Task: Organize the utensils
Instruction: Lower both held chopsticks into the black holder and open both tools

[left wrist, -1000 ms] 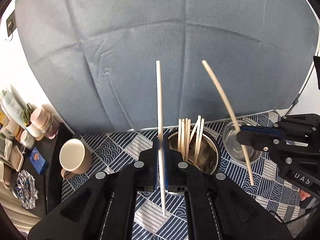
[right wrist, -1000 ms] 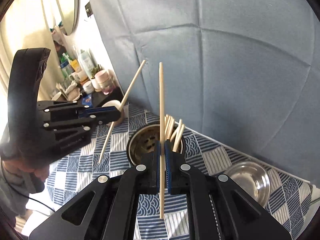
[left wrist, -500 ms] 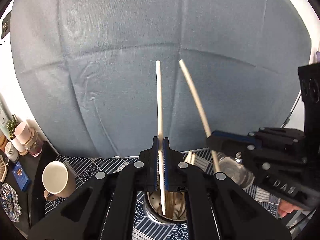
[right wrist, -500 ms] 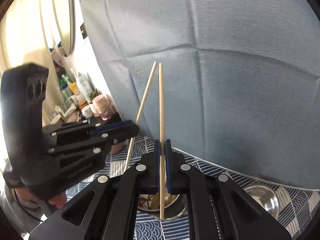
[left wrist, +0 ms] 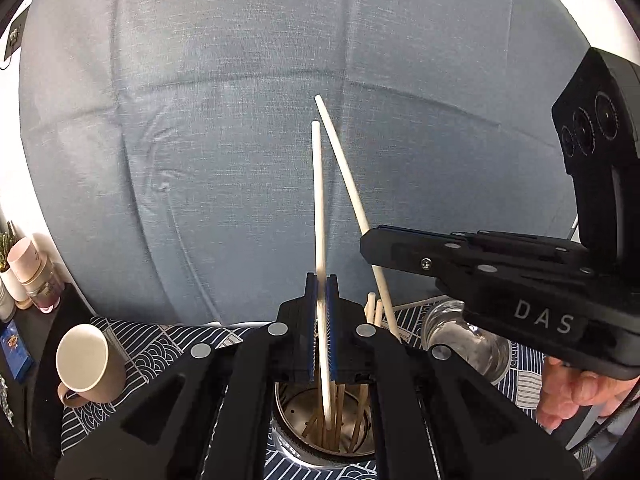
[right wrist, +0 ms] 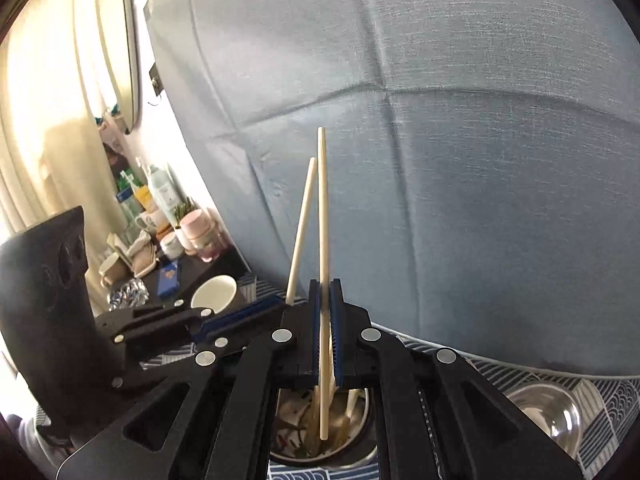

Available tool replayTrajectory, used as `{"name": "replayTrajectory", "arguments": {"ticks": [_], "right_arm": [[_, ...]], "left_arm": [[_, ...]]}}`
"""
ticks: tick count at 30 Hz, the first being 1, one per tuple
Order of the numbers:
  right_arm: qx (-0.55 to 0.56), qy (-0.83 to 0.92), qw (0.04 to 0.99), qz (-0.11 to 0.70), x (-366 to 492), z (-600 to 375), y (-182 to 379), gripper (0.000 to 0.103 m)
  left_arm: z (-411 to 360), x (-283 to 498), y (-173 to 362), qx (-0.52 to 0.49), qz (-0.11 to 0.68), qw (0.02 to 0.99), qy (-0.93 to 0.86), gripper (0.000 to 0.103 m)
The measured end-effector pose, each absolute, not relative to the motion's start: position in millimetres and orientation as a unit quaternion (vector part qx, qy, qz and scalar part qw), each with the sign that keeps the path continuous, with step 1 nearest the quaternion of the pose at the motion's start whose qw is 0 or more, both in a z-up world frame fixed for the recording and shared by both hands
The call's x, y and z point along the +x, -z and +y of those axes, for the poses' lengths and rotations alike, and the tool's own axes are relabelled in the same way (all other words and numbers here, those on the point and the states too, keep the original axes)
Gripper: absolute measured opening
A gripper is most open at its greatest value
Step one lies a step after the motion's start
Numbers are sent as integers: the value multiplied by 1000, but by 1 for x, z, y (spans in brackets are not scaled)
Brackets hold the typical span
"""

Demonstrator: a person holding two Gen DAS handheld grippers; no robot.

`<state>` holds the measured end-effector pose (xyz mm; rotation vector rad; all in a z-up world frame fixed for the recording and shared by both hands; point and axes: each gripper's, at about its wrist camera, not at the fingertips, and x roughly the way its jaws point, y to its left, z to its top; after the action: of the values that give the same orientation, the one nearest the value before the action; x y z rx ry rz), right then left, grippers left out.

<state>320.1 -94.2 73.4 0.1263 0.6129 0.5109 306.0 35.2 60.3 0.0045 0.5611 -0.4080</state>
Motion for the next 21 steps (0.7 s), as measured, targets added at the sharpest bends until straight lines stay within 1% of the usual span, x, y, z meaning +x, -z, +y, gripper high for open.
{"name": "replayTrajectory", "arguments": {"ticks": [3, 10, 21], "right_arm": [[64, -258, 918, 294, 317, -94, -63, 5], [58, -260, 912, 313, 308, -91, -35, 5], [61, -247, 917, 308, 296, -105, -38, 5]], "left_arm": [[37, 302, -51, 0, 276, 939, 206, 5], [34, 287, -35, 16, 271, 939, 211, 5], [41, 281, -29, 10, 280, 938, 203, 5]]}}
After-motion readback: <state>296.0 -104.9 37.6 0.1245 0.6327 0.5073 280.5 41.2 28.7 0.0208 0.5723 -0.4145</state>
